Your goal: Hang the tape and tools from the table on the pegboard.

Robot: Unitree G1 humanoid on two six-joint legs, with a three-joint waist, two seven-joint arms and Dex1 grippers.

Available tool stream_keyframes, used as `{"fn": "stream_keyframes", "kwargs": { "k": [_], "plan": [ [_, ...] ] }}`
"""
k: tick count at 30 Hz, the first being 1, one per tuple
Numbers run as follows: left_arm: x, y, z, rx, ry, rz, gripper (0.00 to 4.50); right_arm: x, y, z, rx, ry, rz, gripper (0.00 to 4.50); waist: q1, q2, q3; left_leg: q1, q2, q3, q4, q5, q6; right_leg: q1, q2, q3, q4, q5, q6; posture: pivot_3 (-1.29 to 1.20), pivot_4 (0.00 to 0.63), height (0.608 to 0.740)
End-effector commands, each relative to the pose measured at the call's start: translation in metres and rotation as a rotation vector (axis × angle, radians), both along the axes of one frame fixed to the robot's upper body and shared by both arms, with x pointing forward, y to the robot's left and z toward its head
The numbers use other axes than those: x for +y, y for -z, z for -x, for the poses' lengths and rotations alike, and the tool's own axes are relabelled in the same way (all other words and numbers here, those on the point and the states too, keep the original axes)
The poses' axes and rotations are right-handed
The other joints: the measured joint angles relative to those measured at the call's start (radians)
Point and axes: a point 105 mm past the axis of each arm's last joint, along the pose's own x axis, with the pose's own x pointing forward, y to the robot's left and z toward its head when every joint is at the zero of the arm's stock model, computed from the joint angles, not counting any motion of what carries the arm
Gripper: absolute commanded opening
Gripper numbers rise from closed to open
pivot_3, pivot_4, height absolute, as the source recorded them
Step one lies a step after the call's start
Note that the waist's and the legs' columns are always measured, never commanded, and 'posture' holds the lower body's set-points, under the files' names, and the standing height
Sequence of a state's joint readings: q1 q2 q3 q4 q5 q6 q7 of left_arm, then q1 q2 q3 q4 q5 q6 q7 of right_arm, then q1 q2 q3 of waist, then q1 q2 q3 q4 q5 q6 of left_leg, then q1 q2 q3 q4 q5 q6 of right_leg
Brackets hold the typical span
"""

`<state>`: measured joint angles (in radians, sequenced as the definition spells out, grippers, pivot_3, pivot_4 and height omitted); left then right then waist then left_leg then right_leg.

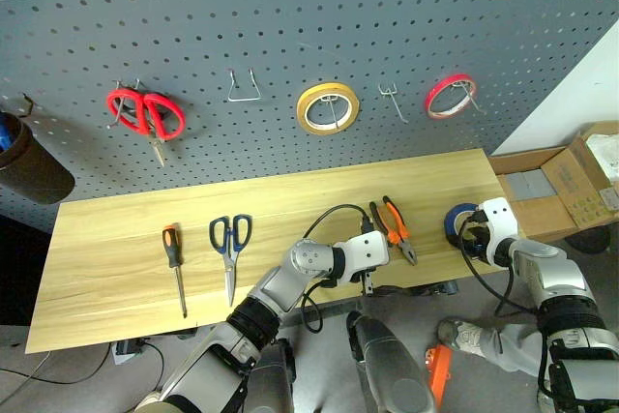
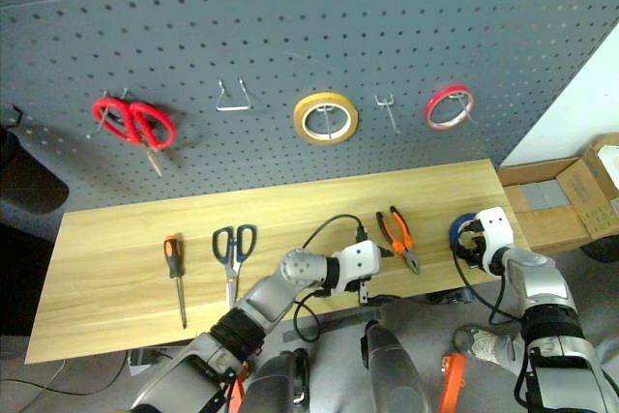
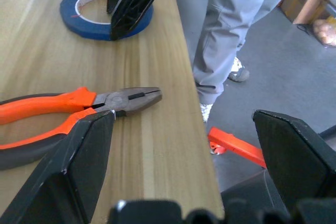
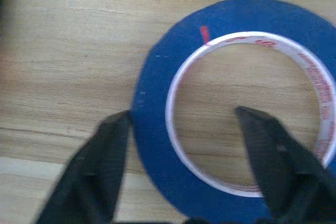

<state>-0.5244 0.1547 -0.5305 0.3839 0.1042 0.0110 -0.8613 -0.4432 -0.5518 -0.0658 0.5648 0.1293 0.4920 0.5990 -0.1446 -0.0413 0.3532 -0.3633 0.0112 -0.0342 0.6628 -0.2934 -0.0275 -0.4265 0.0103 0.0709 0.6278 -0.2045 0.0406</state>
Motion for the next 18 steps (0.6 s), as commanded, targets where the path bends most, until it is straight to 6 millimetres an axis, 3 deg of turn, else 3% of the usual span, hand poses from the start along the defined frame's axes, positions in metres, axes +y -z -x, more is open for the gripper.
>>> {"fn": "stream_keyframes", "kwargs": {
  "k": [1, 5, 10, 14, 18],
  "plan": [
    [-0.006, -0.015, -0.002, -0.058, 0.002, 0.049, 4.50, 0.001, 0.030, 0.019, 0.130, -0.003, -0.015, 1.62, 0.000, 0.000, 0.000, 0.000, 0.000, 0.000, 0.000, 0.000, 0.000, 0.000, 0.000, 0.000, 0.000, 0.000, 0.000, -0.20, 0.374, 0.740],
    [-0.003, -0.019, -0.005, -0.058, -0.026, 0.070, 4.50, 0.000, 0.030, 0.021, 0.118, -0.020, 0.018, 0.37, 0.000, 0.000, 0.000, 0.000, 0.000, 0.000, 0.000, 0.000, 0.000, 0.000, 0.000, 0.000, 0.000, 0.000, 0.000, -0.20, 0.342, 0.740],
    [0.008, -0.031, -0.006, -0.038, -0.090, 0.135, 4.50, 0.005, 0.009, 0.024, -0.041, -0.117, 0.200, 0.36, 0.006, 0.005, -0.008, -0.002, 0.001, 0.000, 0.000, 0.000, 0.000, -0.003, 0.000, -0.001, 0.000, 0.000, 0.000, -0.20, 0.287, 0.740],
    [0.029, -0.046, 0.004, 0.000, -0.153, 0.219, 4.50, 0.030, -0.029, 0.034, -0.297, -0.135, 0.307, 0.36, 0.012, 0.012, -0.024, -0.021, 0.002, 0.000, 0.001, 0.003, -0.005, -0.027, -0.004, -0.001, 0.008, 0.002, -0.002, -0.21, 0.234, 0.740],
    [0.053, -0.057, 0.010, 0.015, -0.238, 0.261, 4.50, 0.063, -0.049, 0.051, -0.481, -0.157, 0.369, 0.36, 0.006, 0.017, -0.045, -0.022, -0.003, 0.005, 0.002, 0.003, -0.007, -0.035, -0.013, 0.003, 0.016, 0.002, 0.000, -0.19, 0.183, 0.740]
  ]
}}
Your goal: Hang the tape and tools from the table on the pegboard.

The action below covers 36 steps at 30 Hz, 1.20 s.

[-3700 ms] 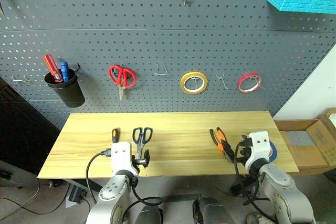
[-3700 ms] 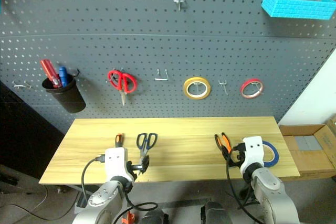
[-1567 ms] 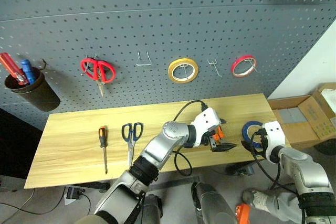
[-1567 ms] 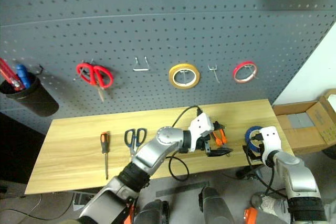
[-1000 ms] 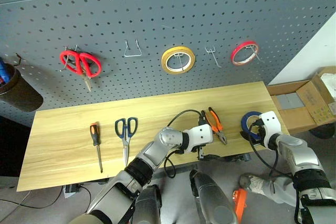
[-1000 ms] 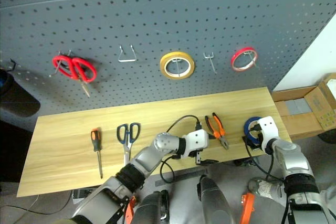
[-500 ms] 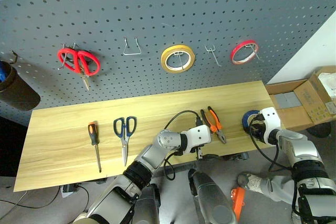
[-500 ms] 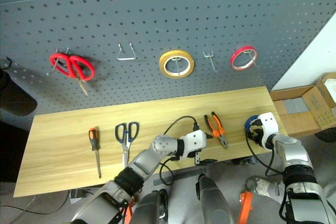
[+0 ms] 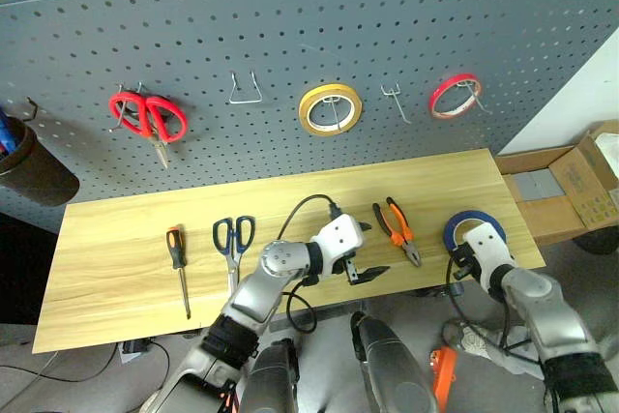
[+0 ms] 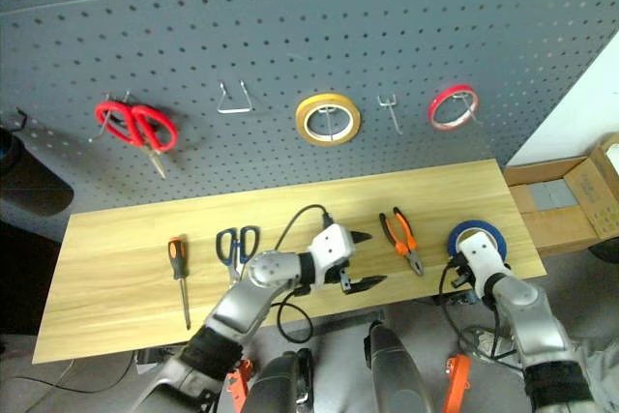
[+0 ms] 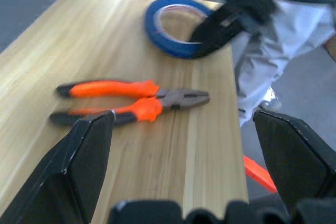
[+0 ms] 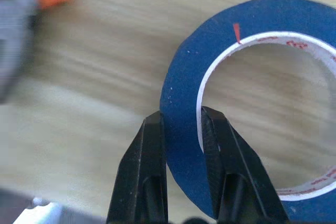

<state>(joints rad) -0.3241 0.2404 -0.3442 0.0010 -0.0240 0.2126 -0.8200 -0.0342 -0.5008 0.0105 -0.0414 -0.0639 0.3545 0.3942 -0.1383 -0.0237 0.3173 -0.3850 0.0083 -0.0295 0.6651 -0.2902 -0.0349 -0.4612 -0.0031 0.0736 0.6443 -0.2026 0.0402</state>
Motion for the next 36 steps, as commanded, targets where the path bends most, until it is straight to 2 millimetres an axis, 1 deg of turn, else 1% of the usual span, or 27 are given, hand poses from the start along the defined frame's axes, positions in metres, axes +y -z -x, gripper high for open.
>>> {"fn": "stream_keyframes", "kwargs": {
  "k": [1, 4, 6, 7, 8, 10, 12, 14, 15, 17, 19, 21, 25, 29, 31, 36],
  "plan": [
    [0.016, -0.026, 0.010, -0.021, -0.047, 0.082, 4.50, 0.033, -0.042, 0.006, -0.260, -0.062, 0.061, 0.36, -0.001, -0.002, -0.022, 0.000, -0.001, 0.001, 0.000, 0.000, -0.001, 0.000, 0.000, 0.000, 0.000, -0.002, 0.004, -0.19, 0.175, 0.740],
    [0.033, -0.038, 0.019, 0.032, -0.101, 0.149, 4.50, 0.057, -0.060, 0.011, -0.419, -0.121, 0.121, 0.36, -0.001, -0.004, -0.050, 0.002, -0.001, 0.003, 0.000, 0.000, 0.001, 0.003, 0.003, -0.001, -0.001, -0.003, 0.005, -0.17, 0.139, 0.740],
    [0.040, -0.046, 0.024, 0.054, -0.131, 0.183, 4.50, 0.067, -0.067, 0.010, -0.498, -0.162, 0.161, 0.36, -0.002, -0.005, -0.067, 0.003, -0.001, 0.003, 0.001, 0.000, 0.001, 0.004, 0.004, -0.001, -0.001, -0.002, 0.006, -0.15, 0.120, 0.740],
    [0.044, -0.049, 0.025, 0.061, -0.144, 0.195, 4.50, 0.071, -0.071, 0.008, -0.528, -0.178, 0.173, 0.36, -0.002, -0.006, -0.076, 0.004, -0.001, 0.004, 0.002, 0.000, 0.002, 0.005, 0.004, -0.001, -0.001, -0.001, 0.006, -0.15, 0.120, 0.740],
    [0.048, -0.052, 0.025, 0.071, -0.162, 0.211, 4.50, 0.074, -0.075, 0.004, -0.566, -0.191, 0.187, 0.36, -0.002, -0.007, -0.082, 0.004, -0.001, 0.004, 0.003, 0.000, 0.002, 0.006, 0.004, -0.001, -0.001, -0.001, 0.007, -0.14, 0.103, 0.740],
    [0.054, -0.059, 0.022, 0.078, -0.201, 0.241, 4.50, 0.080, -0.087, -0.006, -0.650, -0.234, 0.220, 0.36, -0.002, -0.010, -0.099, 0.004, -0.001, 0.004, 0.007, 0.001, 0.003, 0.007, 0.005, -0.001, -0.001, 0.002, 0.006, -0.12, 0.093, 0.740],
    [0.059, -0.066, 0.012, 0.063, -0.255, 0.272, 4.50, 0.084, -0.099, -0.018, -0.721, -0.265, 0.243, 0.36, -0.003, -0.011, -0.108, 0.005, -0.001, 0.004, 0.012, 0.001, 0.003, 0.010, 0.007, -0.001, -0.001, 0.005, 0.006, -0.11, 0.080, 0.740],
    [0.061, -0.070, 0.003, 0.055, -0.297, 0.297, 4.50, 0.084, -0.106, -0.030, -0.756, -0.265, 0.226, 0.36, -0.003, -0.016, -0.120, 0.006, -0.006, 0.004, 0.014, 0.002, 0.006, 0.012, 0.008, -0.001, -0.002, 0.008, 0.006, -0.10, 0.070, 0.740],
    [0.062, -0.070, 0.000, 0.049, -0.309, 0.300, 4.50, 0.085, -0.109, -0.036, -0.773, -0.271, 0.222, 0.36, -0.003, -0.018, -0.123, 0.007, -0.006, 0.003, 0.014, 0.003, 0.007, 0.014, 0.008, -0.001, -0.002, 0.009, 0.005, -0.10, 0.067, 0.740],
    [0.063, -0.070, -0.003, 0.039, -0.321, 0.301, 4.50, 0.087, -0.113, -0.047, -0.799, -0.294, 0.220, 0.36, -0.003, -0.020, -0.128, 0.017, -0.005, 0.002, 0.013, 0.003, 0.007, 0.023, 0.009, -0.001, -0.002, 0.008, 0.005, -0.09, 0.060, 0.740],
    [0.063, -0.072, -0.005, 0.031, -0.323, 0.302, 4.50, 0.089, -0.115, -0.057, -0.801, -0.321, 0.218, 0.36, -0.004, -0.021, -0.135, 0.021, -0.005, 0.003, 0.013, 0.003, 0.007, 0.027, 0.009, -0.001, -0.002, 0.008, 0.004, -0.09, 0.056, 0.740],
    [0.062, -0.072, -0.005, 0.027, -0.323, 0.303, 4.50, 0.088, -0.115, -0.063, -0.796, -0.330, 0.208, 0.36, -0.003, -0.021, -0.142, 0.021, -0.005, 0.003, 0.013, 0.003, 0.007, 0.027, 0.010, 0.000, -0.002, 0.008, 0.004, -0.08, 0.054, 0.740],
    [0.061, -0.075, -0.009, 0.015, -0.320, 0.308, 4.50, 0.091, -0.115, -0.073, -0.749, -0.343, 0.128, 0.36, -0.001, -0.020, -0.149, 0.021, -0.004, 0.003, 0.012, 0.003, 0.007, 0.027, 0.010, 0.000, -0.002, 0.008, 0.004, -0.08, 0.053, 0.740],
    [0.058, -0.078, -0.011, 0.010, -0.320, 0.321, 4.50, 0.104, -0.116, -0.072, -0.727, -0.408, 0.043, 0.36, -0.001, -0.020, -0.152, 0.021, -0.004, 0.003, 0.012, 0.003, 0.007, 0.027, 0.010, 0.001, -0.001, 0.008, 0.004, -0.08, 0.056, 0.740],
    [0.059, -0.077, -0.011, 0.010, -0.320, 0.318, 4.50, 0.106, -0.116, -0.071, -0.723, -0.409, 0.017, 0.36, -0.002, -0.020, -0.155, 0.021, -0.004, 0.003, 0.012, 0.003, 0.007, 0.027, 0.010, 0.001, -0.001, 0.008, 0.004, -0.08, 0.059, 0.740],
    [0.061, -0.077, -0.012, 0.008, -0.325, 0.315, 4.50, 0.111, -0.109, -0.071, -0.661, -0.439, -0.021, 0.36, 0.000, -0.020, -0.158, 0.021, -0.003, 0.003, 0.012, 0.003, 0.007, 0.027, 0.011, 0.001, 0.000, 0.009, 0.003, -0.07, 0.064, 0.740]
  ]
}}
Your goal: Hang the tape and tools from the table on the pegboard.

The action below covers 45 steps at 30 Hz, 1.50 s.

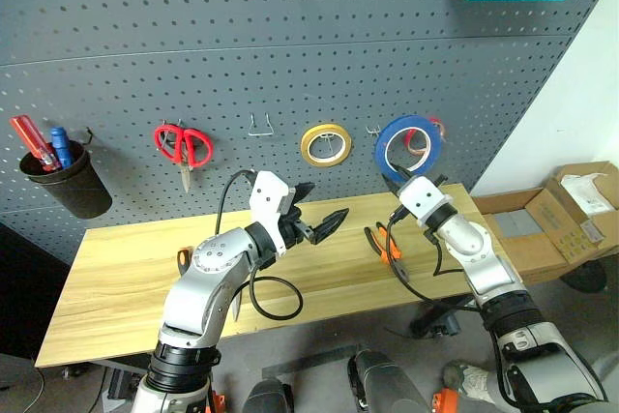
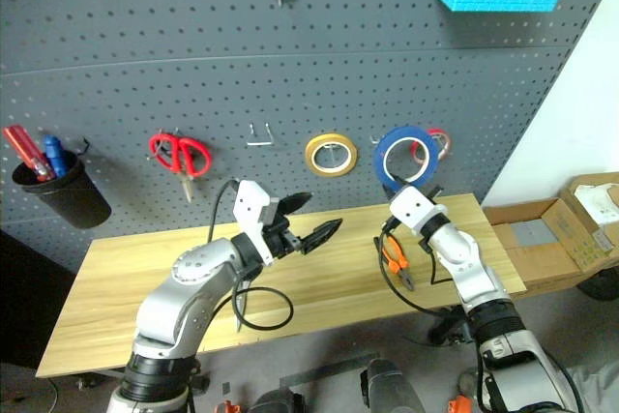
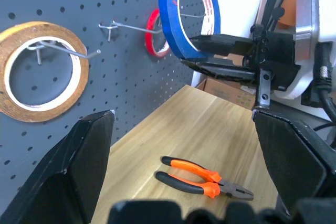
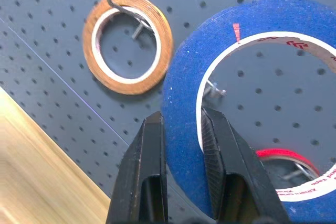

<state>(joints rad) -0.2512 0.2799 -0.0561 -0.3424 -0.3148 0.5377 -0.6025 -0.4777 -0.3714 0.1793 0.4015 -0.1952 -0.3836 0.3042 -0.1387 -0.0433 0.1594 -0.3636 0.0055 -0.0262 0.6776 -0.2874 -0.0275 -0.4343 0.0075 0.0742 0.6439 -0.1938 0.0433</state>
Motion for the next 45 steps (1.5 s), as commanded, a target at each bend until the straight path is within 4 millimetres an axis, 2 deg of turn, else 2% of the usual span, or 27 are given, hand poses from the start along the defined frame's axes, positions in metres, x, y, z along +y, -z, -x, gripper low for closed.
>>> {"fn": "stream_keyframes", "kwargs": {
  "k": [1, 5, 8, 13, 20, 21, 26, 32, 40, 45],
  "plan": [
    [-0.003, -0.011, 0.001, -0.042, 0.019, 0.022, 4.50, 0.003, -0.016, -0.005, -0.007, -0.030, -0.043, 0.36, 0.000, 0.000, -0.001, 0.000, 0.000, 0.000, 0.000, 0.000, 0.000, 0.000, 0.000, 0.000, 0.000, 0.000, 0.000, -0.08, 0.065, 0.740],
    [-0.002, -0.013, -0.003, -0.041, 0.013, 0.026, 4.50, -0.004, -0.018, -0.025, 0.089, -0.025, -0.047, 0.36, -0.003, 0.000, -0.001, 0.001, 0.000, 0.001, 0.001, 0.000, 0.000, 0.000, 0.001, 0.001, 0.000, 0.001, -0.001, -0.08, 0.071, 0.740],
    [-0.003, -0.014, -0.003, -0.042, 0.015, 0.030, 4.50, -0.007, -0.019, -0.032, 0.131, -0.041, -0.037, 0.36, -0.002, 0.001, -0.001, 0.001, 0.000, 0.001, 0.001, 0.001, 0.001, 0.000, 0.001, 0.001, 0.000, 0.002, -0.001, -0.08, 0.078, 0.740],
    [-0.006, -0.014, -0.003, -0.040, 0.023, 0.036, 4.50, -0.011, -0.015, -0.037, 0.208, -0.053, -0.047, 0.36, -0.001, 0.001, -0.002, 0.001, 0.002, 0.001, 0.000, 0.001, 0.001, 0.000, 0.003, 0.000, 0.000, 0.002, -0.002, -0.08, 0.090, 0.740],
    [-0.008, -0.011, 0.000, -0.030, 0.028, 0.040, 4.50, -0.010, -0.004, -0.034, 0.299, -0.068, -0.081, 0.36, 0.000, 0.001, -0.002, 0.001, 0.003, 0.001, 0.000, 0.001, 0.001, 0.000, 0.003, 0.001, 0.001, 0.002, -0.002, -0.08, 0.096, 0.740],
    [-0.008, -0.011, 0.000, -0.029, 0.027, 0.040, 4.50, -0.011, -0.002, -0.034, 0.309, -0.064, -0.084, 1.08, 0.000, 0.001, -0.002, 0.001, 0.003, 0.001, 0.001, 0.001, 0.001, 0.000, 0.003, 0.001, 0.001, 0.002, -0.002, -0.08, 0.097, 0.740],
    [-0.008, -0.012, -0.002, -0.031, 0.026, 0.040, 4.50, -0.014, 0.002, -0.032, 0.344, -0.049, -0.112, 2.53, 0.000, 0.001, -0.002, 0.001, 0.003, 0.001, 0.001, 0.001, 0.001, 0.000, 0.003, 0.001, 0.001, 0.002, -0.002, -0.08, 0.101, 0.740],
    [-0.008, -0.003, -0.001, -0.017, 0.023, 0.030, 4.50, -0.018, 0.016, -0.017, 0.394, -0.030, -0.118, 4.48, 0.000, 0.001, -0.002, 0.001, 0.003, 0.001, 0.001, 0.001, 0.001, 0.000, 0.004, 0.001, 0.000, 0.002, -0.002, -0.10, 0.115, 0.740],
    [0.007, 0.053, 0.020, 0.009, 0.052, -0.178, 4.50, -0.024, 0.048, 0.016, 0.596, 0.129, -0.160, 4.48, -0.002, 0.008, 0.006, 0.002, 0.004, 0.001, 0.000, 0.001, 0.001, 0.000, 0.005, 0.001, 0.001, 0.001, -0.003, -0.13, 0.169, 0.740],
    [0.017, 0.087, 0.041, -0.003, 0.122, -0.353, 4.50, -0.017, 0.063, 0.027, 0.760, 0.221, -0.211, 4.48, -0.004, 0.012, 0.021, 0.003, 0.005, 0.001, 0.000, 0.001, 0.001, 0.000, 0.007, 0.003, 0.002, -0.003, -0.010, -0.14, 0.206, 0.740]
  ]
}}
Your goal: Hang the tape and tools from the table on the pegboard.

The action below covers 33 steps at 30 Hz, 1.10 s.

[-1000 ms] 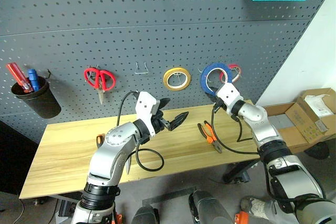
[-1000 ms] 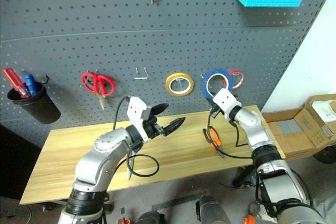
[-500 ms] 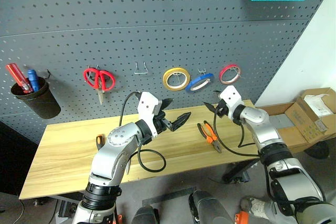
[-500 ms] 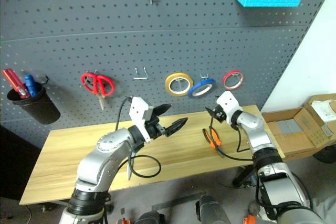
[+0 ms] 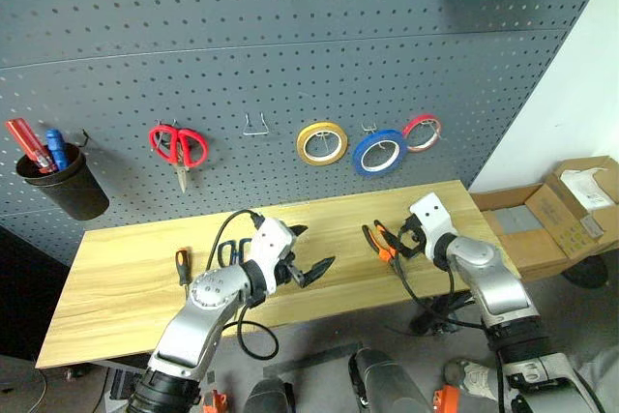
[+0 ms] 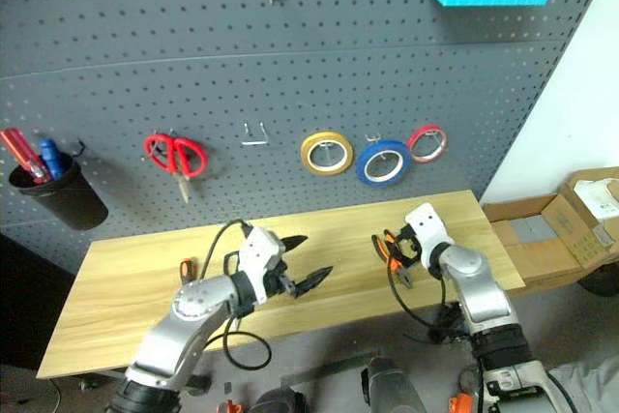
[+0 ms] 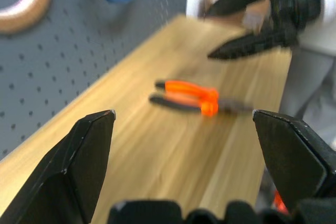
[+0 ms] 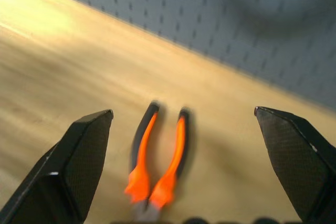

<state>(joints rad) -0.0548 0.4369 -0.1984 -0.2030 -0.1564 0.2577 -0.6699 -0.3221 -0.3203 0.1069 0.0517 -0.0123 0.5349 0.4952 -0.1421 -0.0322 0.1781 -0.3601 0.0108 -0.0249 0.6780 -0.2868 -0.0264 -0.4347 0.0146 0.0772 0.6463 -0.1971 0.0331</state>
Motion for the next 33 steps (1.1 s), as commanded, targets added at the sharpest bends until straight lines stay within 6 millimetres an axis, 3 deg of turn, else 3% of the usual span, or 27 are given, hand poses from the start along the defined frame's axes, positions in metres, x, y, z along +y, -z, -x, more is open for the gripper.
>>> {"fn": "stream_keyframes", "kwargs": {
  "k": [1, 11, 19, 25, 33],
  "plan": [
    [-0.002, 0.010, 0.016, -0.051, 0.085, -0.085, 4.50, 0.007, -0.008, 0.002, 0.053, 0.054, -0.038, 4.48, 0.000, 0.002, 0.004, 0.000, 0.000, 0.000, 0.000, 0.000, 0.000, 0.000, 0.000, 0.000, 0.000, -0.001, -0.001, -0.14, 0.216, 0.740],
    [-0.002, 0.008, 0.030, -0.054, 0.113, -0.100, 4.50, 0.016, 0.008, -0.008, 0.316, 0.175, -0.113, 4.48, 0.003, 0.003, 0.072, -0.005, 0.001, 0.000, -0.001, 0.000, 0.000, -0.005, 0.000, 0.001, -0.001, -0.001, -0.002, -0.11, 0.294, 0.740],
    [-0.003, 0.005, 0.037, -0.041, 0.082, -0.079, 4.50, 0.004, 0.015, -0.020, 0.311, 0.185, -0.023, 4.48, 0.004, 0.003, 0.105, -0.009, 0.002, -0.001, -0.003, -0.004, 0.006, -0.008, -0.001, 0.001, -0.003, -0.002, 0.005, -0.09, 0.315, 0.740],
    [-0.004, 0.004, 0.042, -0.027, 0.065, -0.069, 4.50, 0.007, 0.021, -0.025, 0.338, 0.179, -0.023, 4.48, 0.004, 0.001, 0.127, -0.009, 0.002, 0.000, -0.003, -0.004, 0.005, -0.009, -0.001, 0.002, -0.003, -0.002, 0.005, -0.07, 0.330, 0.740],
    [-0.002, 0.002, 0.047, -0.013, 0.060, -0.067, 4.50, 0.010, 0.014, -0.042, 0.351, 0.188, -0.035, 4.48, 0.004, -0.002, 0.139, -0.010, 0.002, 0.000, -0.005, -0.004, 0.005, -0.012, -0.001, 0.011, -0.003, -0.001, 0.007, -0.06, 0.340, 0.740]
  ]
}}
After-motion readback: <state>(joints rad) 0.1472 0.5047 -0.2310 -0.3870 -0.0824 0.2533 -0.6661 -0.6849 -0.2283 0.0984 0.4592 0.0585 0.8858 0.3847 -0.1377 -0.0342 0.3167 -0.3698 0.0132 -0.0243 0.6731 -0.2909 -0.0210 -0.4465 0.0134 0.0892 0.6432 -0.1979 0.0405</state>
